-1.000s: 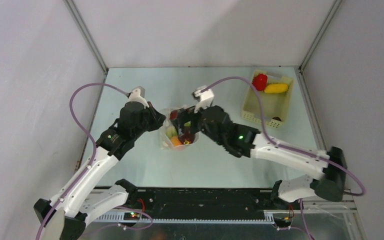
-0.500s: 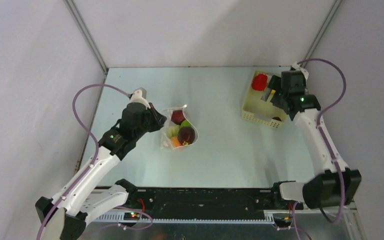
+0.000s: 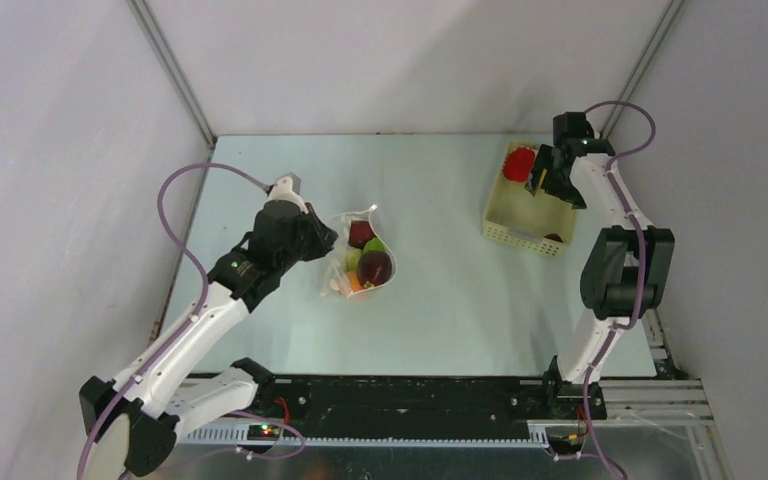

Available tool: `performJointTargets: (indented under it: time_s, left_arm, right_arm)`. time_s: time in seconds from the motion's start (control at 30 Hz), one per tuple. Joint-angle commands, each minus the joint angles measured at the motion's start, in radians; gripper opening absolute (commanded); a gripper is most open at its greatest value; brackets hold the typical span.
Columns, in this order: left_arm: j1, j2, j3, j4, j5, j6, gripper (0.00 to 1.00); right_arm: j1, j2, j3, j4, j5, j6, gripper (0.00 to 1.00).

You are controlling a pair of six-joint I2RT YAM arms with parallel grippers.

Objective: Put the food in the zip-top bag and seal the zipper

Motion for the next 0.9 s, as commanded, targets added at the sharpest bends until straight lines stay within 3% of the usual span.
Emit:
performJointTargets:
  time_s: [0.0, 0.37, 0.87]
  left_arm:
    - [-0.001, 0.014, -0.004, 0.033, 0.001, 0.019, 0.0]
    - [-0.001, 0.003, -0.017, 0.034, -0.006, 0.028, 0.0]
    - [0.005, -0.008, -0.026, 0.028, -0.027, 0.039, 0.0]
  right_arm:
    - [0.029, 0.071, 0.066, -0.055, 0.027, -0.016, 0.95]
    - [0.054, 0.189, 0.09, -0.164, 0.142, 0.039, 0.93]
    - [0.037, 0.307, 0.108, -0.142, 0.095, 0.055, 0.94]
